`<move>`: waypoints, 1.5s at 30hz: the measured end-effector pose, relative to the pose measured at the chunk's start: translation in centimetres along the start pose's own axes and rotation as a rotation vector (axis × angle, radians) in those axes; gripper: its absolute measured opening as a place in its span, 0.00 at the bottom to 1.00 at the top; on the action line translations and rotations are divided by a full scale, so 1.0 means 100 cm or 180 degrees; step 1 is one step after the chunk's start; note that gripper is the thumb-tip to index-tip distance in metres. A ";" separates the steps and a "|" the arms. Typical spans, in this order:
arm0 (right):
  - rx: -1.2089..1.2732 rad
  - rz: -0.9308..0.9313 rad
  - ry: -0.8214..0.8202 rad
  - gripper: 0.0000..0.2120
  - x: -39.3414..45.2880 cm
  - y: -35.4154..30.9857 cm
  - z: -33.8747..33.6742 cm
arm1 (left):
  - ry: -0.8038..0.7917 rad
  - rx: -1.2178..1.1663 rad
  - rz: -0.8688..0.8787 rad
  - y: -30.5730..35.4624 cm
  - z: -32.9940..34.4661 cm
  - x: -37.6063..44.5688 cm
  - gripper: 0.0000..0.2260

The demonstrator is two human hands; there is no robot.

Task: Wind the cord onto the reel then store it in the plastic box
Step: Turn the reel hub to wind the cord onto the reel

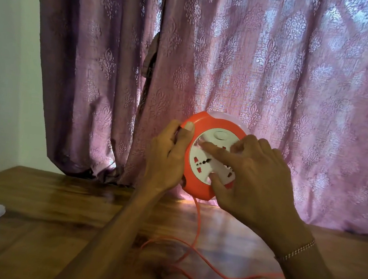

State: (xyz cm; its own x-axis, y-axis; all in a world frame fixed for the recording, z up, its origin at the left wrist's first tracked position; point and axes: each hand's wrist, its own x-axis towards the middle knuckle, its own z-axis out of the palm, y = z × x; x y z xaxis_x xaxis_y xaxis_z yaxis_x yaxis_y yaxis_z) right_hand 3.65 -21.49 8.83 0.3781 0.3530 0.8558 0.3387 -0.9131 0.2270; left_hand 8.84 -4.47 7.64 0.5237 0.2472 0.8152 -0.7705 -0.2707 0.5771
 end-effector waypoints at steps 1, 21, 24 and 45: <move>0.0035 0.0163 0.0059 0.27 0.000 -0.002 0.000 | 0.0004 -0.0014 -0.0010 0.000 0.001 0.000 0.20; 0.0316 -0.0440 -0.0158 0.28 0.002 0.000 -0.003 | 0.0028 -0.0205 -0.0048 0.003 0.000 0.000 0.17; -0.0013 -0.0435 -0.0179 0.24 0.003 0.000 -0.004 | -0.0021 -0.0085 -0.0019 -0.001 0.001 0.001 0.19; 0.0547 0.0039 0.0456 0.19 0.006 -0.005 0.000 | 0.0042 -0.0261 -0.0131 0.003 -0.001 0.000 0.23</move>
State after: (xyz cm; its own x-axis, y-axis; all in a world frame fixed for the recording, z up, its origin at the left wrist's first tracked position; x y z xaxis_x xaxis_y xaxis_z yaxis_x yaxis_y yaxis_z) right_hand 3.66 -20.80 9.26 0.2611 0.2984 0.9180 0.4814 -0.8646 0.1441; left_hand 8.60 -4.49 7.82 0.5512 0.2690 0.7898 -0.7759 -0.1830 0.6038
